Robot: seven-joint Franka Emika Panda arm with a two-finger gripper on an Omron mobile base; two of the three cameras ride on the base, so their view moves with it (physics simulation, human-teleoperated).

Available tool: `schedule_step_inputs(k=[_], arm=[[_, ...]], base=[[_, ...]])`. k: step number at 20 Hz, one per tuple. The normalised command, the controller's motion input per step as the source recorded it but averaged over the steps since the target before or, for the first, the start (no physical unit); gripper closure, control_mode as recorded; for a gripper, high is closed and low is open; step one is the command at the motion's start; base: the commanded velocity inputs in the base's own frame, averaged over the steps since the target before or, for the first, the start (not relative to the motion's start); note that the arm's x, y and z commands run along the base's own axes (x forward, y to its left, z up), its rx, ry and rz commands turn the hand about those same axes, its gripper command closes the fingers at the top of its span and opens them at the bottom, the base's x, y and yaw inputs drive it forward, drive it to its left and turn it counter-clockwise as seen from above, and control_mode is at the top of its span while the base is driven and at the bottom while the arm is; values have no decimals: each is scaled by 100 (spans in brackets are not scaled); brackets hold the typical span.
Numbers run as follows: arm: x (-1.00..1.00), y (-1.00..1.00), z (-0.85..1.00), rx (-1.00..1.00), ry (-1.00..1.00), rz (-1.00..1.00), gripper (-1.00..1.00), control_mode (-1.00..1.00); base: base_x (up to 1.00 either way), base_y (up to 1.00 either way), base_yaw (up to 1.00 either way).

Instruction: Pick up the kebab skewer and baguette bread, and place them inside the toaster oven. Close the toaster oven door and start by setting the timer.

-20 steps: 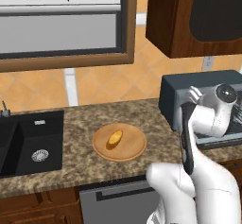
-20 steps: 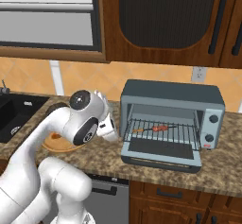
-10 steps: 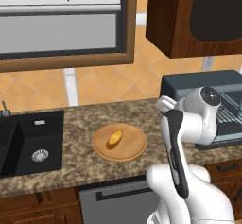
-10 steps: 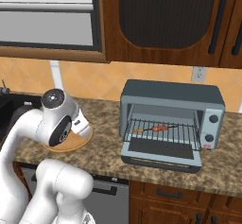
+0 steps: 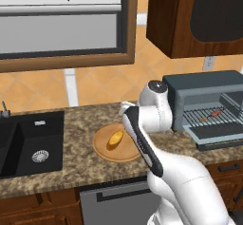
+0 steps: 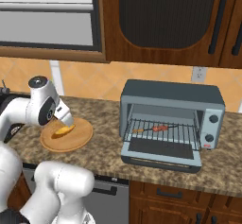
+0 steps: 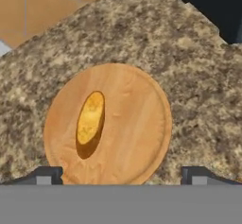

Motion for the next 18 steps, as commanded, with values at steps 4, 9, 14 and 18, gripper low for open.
schedule_step_inputs(k=[4, 9, 14, 18], arm=[[22, 44, -79, -11, 22, -3, -100, -100], [47, -1, -67, 0, 15, 0, -100, -100], [46, 7, -56, 0, 2, 0, -100, -100], [47, 45, -30, 0, 0, 0, -100, -100]], base=[[0, 0, 0], [0, 0, 0], [0, 0, 0], [0, 0, 0]])
